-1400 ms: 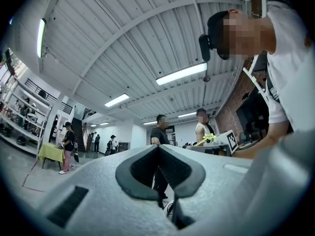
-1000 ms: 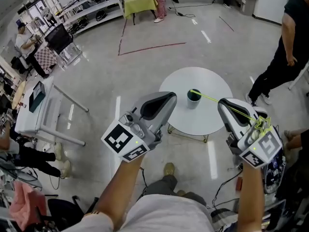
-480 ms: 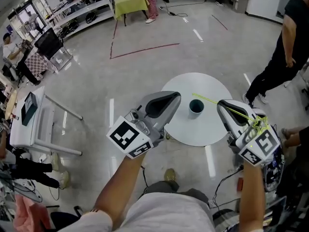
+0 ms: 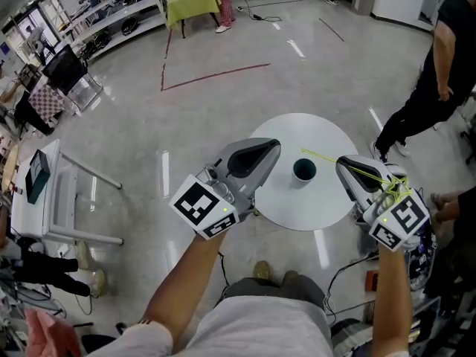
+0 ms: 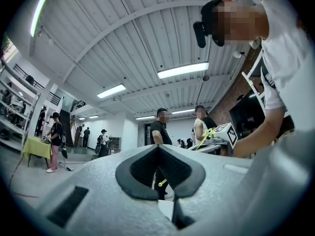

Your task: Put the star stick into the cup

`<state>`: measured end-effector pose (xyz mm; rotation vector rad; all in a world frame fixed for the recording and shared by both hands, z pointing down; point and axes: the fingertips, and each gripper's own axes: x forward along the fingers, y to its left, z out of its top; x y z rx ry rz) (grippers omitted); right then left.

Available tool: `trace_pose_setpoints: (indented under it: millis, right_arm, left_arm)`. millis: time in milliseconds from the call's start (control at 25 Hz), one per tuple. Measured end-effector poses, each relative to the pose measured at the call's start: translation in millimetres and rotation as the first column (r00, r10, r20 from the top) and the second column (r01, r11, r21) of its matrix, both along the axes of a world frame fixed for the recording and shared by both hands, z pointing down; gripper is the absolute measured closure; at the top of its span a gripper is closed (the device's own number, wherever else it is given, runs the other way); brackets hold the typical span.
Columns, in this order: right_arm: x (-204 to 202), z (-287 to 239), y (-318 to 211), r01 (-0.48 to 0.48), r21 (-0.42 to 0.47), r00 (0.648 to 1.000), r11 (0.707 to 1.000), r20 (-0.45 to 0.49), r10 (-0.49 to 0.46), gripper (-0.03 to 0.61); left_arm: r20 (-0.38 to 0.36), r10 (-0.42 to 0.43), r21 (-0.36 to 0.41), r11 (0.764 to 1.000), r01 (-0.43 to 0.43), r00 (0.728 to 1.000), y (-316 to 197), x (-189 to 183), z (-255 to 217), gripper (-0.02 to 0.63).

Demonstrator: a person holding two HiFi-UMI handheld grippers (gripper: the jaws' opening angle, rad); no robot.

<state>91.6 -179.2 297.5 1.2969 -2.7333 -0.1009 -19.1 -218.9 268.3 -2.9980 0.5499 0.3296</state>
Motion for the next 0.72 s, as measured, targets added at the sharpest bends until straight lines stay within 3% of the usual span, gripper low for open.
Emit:
trace_pose_setpoints:
  millis: [720]
  right_arm:
    - [22, 73, -45, 0.043, -0.222, 0.983, 0.974, -0.167, -0.082, 0.558]
  left_arm:
    - [0.022, -0.067, -0.045, 0.997, 0.068, 0.998, -28, 20, 26, 0.6]
